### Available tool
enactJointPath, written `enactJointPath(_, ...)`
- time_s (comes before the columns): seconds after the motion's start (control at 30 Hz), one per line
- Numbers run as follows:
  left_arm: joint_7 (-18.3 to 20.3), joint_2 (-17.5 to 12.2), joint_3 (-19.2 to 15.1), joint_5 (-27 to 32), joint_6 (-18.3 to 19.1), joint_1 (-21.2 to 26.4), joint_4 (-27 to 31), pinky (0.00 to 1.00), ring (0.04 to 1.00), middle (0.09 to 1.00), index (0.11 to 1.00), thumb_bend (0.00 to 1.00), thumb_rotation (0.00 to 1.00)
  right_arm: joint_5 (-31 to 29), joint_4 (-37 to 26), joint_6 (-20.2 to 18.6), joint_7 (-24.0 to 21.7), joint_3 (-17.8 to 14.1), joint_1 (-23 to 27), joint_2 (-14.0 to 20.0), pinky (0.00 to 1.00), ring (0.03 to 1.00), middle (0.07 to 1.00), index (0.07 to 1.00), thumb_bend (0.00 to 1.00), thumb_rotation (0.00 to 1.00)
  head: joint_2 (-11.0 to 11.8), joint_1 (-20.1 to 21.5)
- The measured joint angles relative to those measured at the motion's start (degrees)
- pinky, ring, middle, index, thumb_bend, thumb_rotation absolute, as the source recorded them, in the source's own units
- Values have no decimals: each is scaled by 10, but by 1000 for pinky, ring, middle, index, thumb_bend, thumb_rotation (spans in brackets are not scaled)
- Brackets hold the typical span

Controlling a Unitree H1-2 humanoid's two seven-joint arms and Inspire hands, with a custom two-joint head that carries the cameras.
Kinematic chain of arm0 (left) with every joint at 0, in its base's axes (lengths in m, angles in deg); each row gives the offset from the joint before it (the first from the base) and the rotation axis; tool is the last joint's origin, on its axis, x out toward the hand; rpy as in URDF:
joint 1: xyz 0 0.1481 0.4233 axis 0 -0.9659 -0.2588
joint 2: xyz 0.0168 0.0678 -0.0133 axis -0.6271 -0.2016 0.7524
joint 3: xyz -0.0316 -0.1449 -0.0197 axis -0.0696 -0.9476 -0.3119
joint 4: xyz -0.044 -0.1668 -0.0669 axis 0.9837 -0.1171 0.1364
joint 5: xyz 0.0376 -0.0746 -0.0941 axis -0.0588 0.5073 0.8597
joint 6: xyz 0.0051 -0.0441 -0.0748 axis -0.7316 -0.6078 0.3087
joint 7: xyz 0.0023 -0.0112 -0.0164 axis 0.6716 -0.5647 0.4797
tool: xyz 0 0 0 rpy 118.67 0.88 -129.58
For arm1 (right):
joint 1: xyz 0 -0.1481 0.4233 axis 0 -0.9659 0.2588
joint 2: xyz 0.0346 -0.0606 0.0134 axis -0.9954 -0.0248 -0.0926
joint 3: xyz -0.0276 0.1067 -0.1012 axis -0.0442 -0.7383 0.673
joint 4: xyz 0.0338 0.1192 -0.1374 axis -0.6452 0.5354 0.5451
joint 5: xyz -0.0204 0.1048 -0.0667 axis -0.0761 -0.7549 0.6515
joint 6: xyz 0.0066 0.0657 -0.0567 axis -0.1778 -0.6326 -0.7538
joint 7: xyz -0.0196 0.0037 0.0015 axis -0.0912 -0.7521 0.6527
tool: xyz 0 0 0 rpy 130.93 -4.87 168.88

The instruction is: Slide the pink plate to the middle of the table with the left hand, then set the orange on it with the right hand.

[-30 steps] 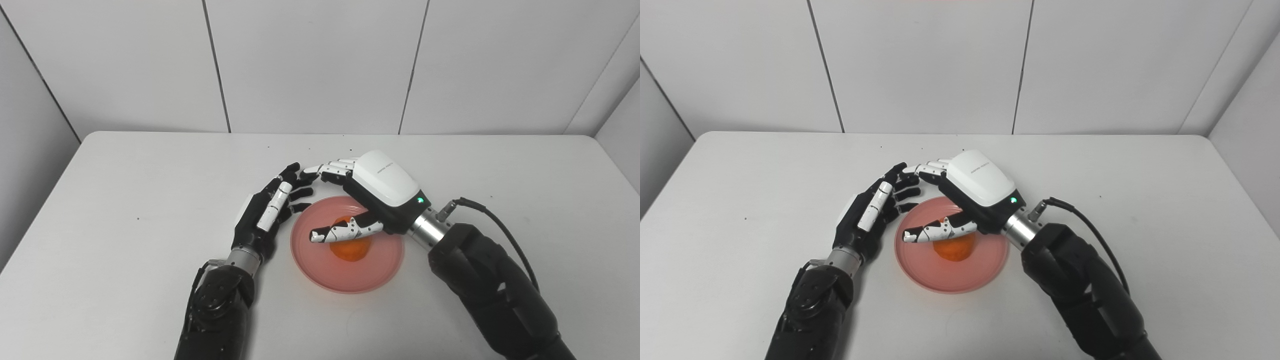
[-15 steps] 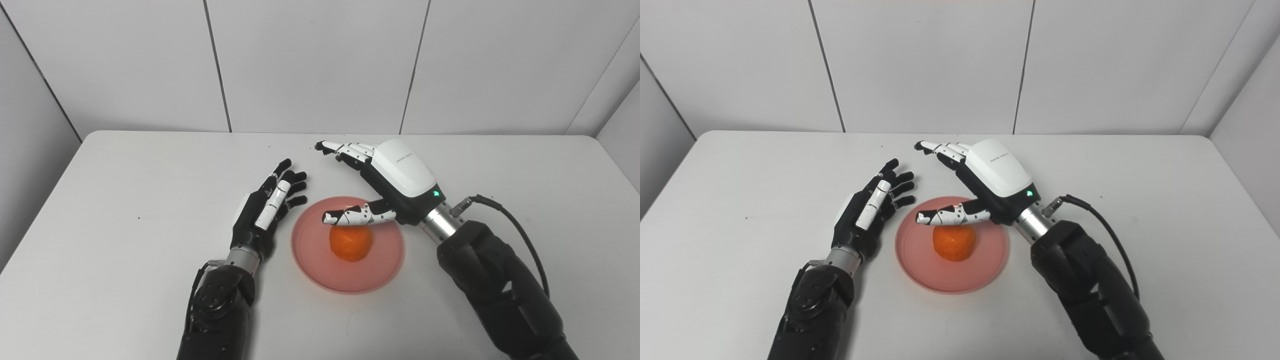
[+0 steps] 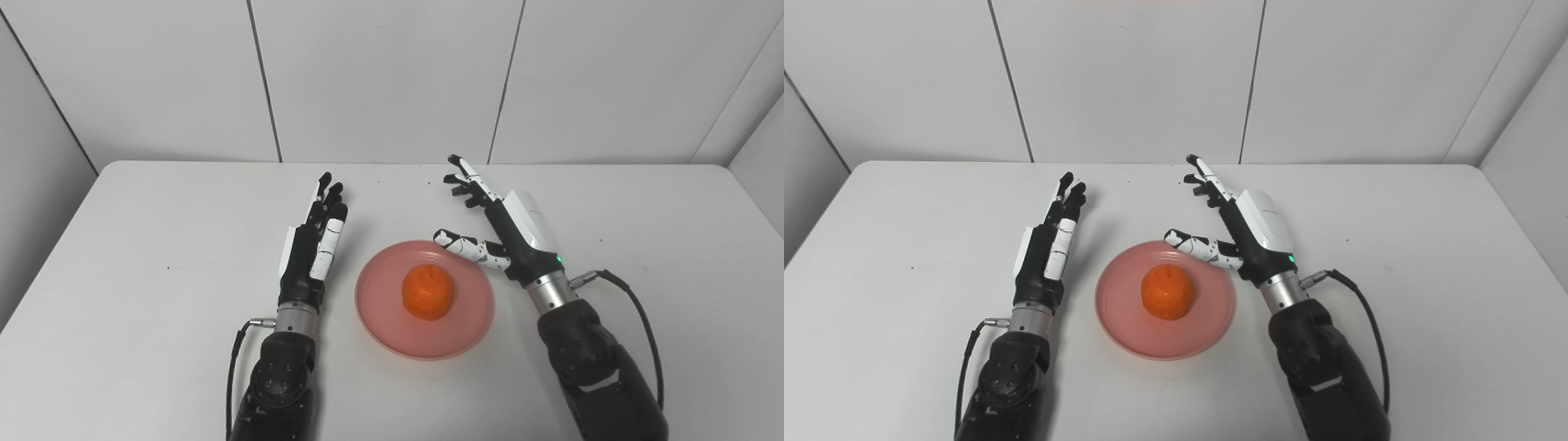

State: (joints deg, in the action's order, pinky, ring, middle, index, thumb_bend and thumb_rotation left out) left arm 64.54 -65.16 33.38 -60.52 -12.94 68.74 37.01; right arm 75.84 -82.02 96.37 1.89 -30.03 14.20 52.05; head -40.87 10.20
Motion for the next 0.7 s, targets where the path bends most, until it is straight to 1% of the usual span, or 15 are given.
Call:
enactJointPath(0.03, -2, 1, 0, -3, 0, 0, 0, 1000, 999, 984, 992, 820, 980, -21, -2, -15, -1, -11, -2, -9, 747, 802, 862, 942, 690, 1000, 0, 0)
enactJointPath(0.1, -8, 1, 0, -9, 0, 0, 0, 1000, 1000, 987, 994, 815, 985, -65, -6, -45, 3, -43, -3, -31, 777, 811, 862, 934, 702, 1000, 0, 0)
enactJointPath(0.17, -13, 1, -1, -14, 2, 0, 2, 1000, 1000, 990, 994, 810, 987, -99, -12, -75, 8, -66, -3, -46, 817, 830, 874, 938, 728, 1000, 0, -1)
enactJointPath(0.23, -14, 1, -1, -14, 7, 0, 4, 1000, 1000, 990, 990, 814, 991, -123, -21, -101, 14, -81, -3, -57, 861, 869, 912, 947, 726, 1000, -1, 0)
enactJointPath(0.27, -14, 1, 0, -14, 14, 0, 6, 1000, 1000, 996, 991, 817, 997, -137, -24, -111, 17, -87, -3, -62, 906, 904, 945, 964, 740, 1000, -1, 0)
enactJointPath(0.3, -13, 1, 1, -14, 28, 0, 11, 1000, 1000, 997, 991, 817, 998, -149, -25, -116, 20, -95, -3, -67, 912, 909, 949, 966, 742, 1000, -1, 0)
enactJointPath(0.37, -10, 1, 1, -13, 53, -1, 24, 1000, 1000, 1000, 993, 819, 999, -172, -26, -129, 23, -106, -3, -76, 970, 933, 964, 982, 739, 1000, -2, 0)
enactJointPath(0.43, -1, 0, 2, -10, 73, -1, 35, 1000, 1000, 1000, 992, 829, 1000, -194, -26, -132, 27, -117, -6, -85, 994, 945, 966, 985, 730, 1000, -2, 0)
enactJointPath(0.47, 2, -1, 1, -6, 79, -1, 39, 1000, 1000, 1000, 991, 833, 1000, -206, -26, -132, 33, -123, -8, -90, 994, 947, 968, 986, 726, 1000, -2, 0)
enactJointPath(0.5, 5, -1, 1, -1, 88, -1, 42, 1000, 1000, 1000, 992, 844, 996, -220, -26, -132, 38, -129, -9, -95, 972, 945, 963, 979, 726, 1000, -2, -1)
enactJointPath(0.53, 7, -2, -1, 2, 97, -1, 44, 1000, 1000, 1000, 994, 850, 995, -236, -26, -132, 44, -138, -10, -103, 950, 941, 959, 972, 719, 1000, -2, -1)
enactJointPath(0.6, 18, -4, -4, 18, 121, -1, 47, 1000, 1000, 1000, 996, 843, 999, -266, -26, -132, 60, -156, -13, -124, 940, 938, 960, 977, 696, 1000, -2, -1)
enactJointPath(0.7, 32, -5, -8, 39, 149, -1, 60, 1000, 1000, 1000, 997, 812, 1000, -278, -25, -132, 74, -158, -23, -139, 946, 941, 957, 971, 672, 1000, -4, 1)
